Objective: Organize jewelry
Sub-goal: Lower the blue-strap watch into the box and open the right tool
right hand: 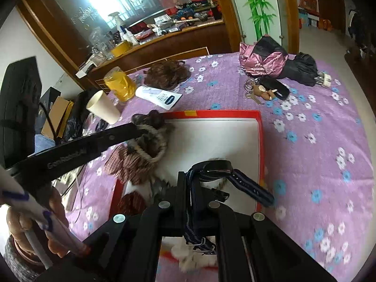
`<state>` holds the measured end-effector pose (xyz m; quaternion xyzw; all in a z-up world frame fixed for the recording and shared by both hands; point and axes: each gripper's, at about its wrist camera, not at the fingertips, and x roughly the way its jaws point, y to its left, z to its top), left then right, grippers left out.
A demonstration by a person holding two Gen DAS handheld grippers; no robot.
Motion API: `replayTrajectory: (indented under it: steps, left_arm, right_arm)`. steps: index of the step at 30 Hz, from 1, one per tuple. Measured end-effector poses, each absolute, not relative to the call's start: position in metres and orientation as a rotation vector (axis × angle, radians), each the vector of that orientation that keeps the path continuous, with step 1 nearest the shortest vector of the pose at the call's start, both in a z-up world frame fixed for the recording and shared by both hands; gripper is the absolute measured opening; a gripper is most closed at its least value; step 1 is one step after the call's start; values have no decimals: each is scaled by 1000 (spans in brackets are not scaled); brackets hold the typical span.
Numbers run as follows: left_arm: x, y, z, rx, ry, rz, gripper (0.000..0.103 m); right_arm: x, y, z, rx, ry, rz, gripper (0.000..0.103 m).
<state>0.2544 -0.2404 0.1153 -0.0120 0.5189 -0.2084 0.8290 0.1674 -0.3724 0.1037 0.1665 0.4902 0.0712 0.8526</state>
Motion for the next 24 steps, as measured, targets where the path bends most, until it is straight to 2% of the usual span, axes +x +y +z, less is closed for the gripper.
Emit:
replayTrajectory:
  steps: [9,17,18,20,21,22,23,24]
  left_arm:
    - [282,-250,68,3,1177,-410,5]
    - [289,-250,55,-21,1201,-407,5]
    - [288,-249,56,-23,1197,-406,7]
    - [286,-247,60,-32,1189,-417,19]
    - [283,-245,64,-42,1182,-422,23]
    - [281,-243,68,-53,1172,-425,32]
    - [278,-240,73,-71,1161,-430,37]
    - [276,-239,77,-84,1157,-434,37]
  right_arm:
    - [214,-390,58,315,1104,68,4]
    - [235,-395,42,303,1118,45,4]
    - [236,-395,41,303,1119,46,4]
    - [237,-394,40,303,1121,44,5]
    - [237,-395,40,308,1120,42,8]
    - [237,-395,40,315,1120,44,15]
    - [235,-397,42,325,1118,44,21]
    - [235,-397,44,331,1113,43,40]
